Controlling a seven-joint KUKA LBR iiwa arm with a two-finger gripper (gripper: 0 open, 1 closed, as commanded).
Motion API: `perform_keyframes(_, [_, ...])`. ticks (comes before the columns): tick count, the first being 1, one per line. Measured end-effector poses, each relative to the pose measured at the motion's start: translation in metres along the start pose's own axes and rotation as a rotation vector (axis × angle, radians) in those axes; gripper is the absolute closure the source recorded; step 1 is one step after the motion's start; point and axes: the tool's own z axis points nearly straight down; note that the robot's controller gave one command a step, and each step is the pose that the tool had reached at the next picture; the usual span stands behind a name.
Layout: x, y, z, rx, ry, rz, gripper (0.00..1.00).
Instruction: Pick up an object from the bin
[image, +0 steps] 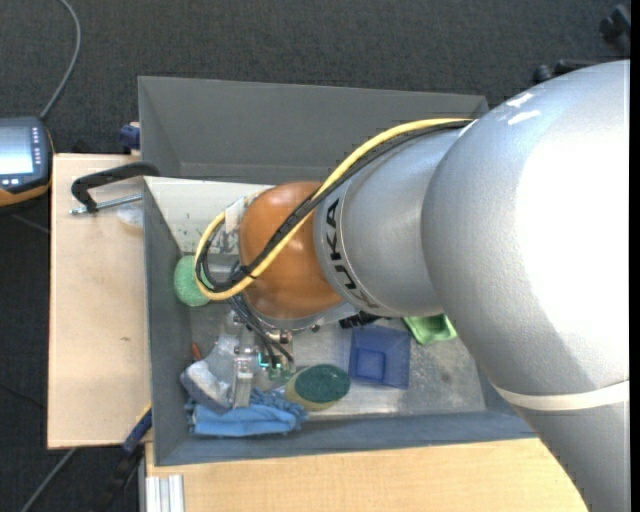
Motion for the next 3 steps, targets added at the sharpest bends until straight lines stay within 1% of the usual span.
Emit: perform_keyframes(3, [0.0,0.0,0.0,0.0,0.0,0.0,0.0])
